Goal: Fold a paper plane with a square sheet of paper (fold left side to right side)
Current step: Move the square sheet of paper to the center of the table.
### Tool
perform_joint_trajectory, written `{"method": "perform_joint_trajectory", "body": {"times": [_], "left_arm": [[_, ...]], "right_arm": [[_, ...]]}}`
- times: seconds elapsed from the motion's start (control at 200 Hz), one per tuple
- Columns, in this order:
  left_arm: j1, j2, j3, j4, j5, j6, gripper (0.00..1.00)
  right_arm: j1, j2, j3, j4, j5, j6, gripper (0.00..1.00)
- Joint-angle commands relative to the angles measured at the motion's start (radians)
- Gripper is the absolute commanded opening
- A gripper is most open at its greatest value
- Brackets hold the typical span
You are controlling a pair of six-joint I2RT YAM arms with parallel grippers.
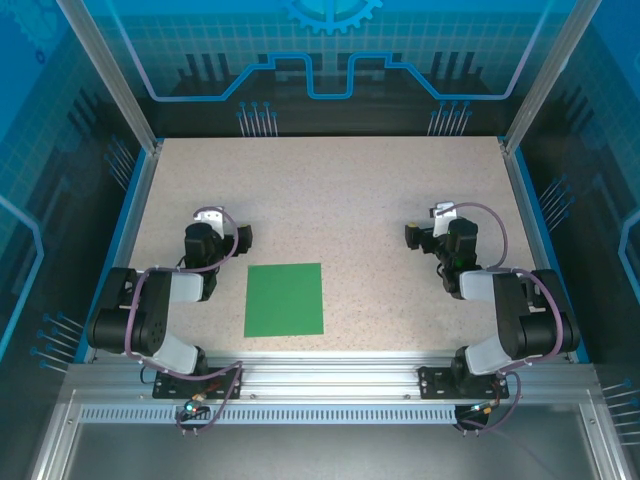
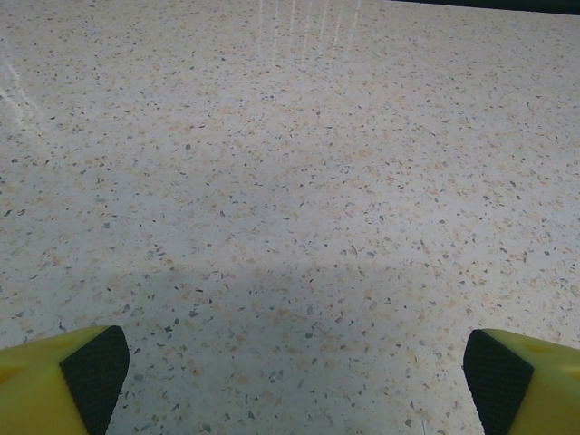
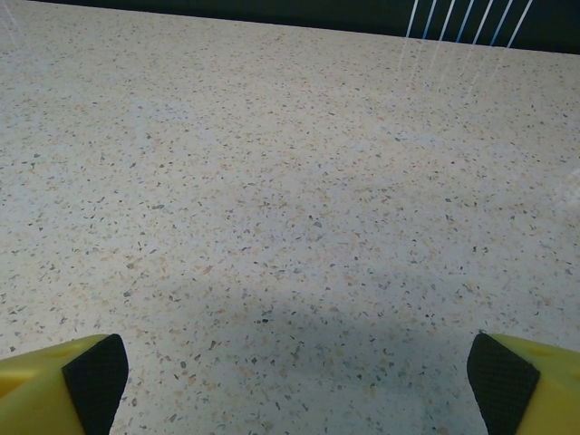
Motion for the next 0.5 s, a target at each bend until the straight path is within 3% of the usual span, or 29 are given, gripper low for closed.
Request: {"method": "perform_joint_trajectory", "body": {"times": [0.0,0.23,0.375,0.495], "left_arm": [[0.007,-0.071,0.043,-0.076,-0.044,-0.014,0.99],[0.007,-0.305,0.225,-0.572,-0.072,-0.129,0.99],[0.005,-0.343,0.357,-0.853,0.056,-0.303,0.99],[-0.051,-0.33,0.466,-1.109,0.089,-0.333,0.99]], "right_arm": [[-0.015,-0.008,0.018,-0.008,0.017,0.018,1.0],[-0.022,-0.22,0.127,-0.387,0.039,0.104,1.0],[0.012,-0.323,0.197,-0.62,0.015,0.251,1.0],[0.087,-0.392,0.24,-0.768,0.007,0.334,1.0]]}}
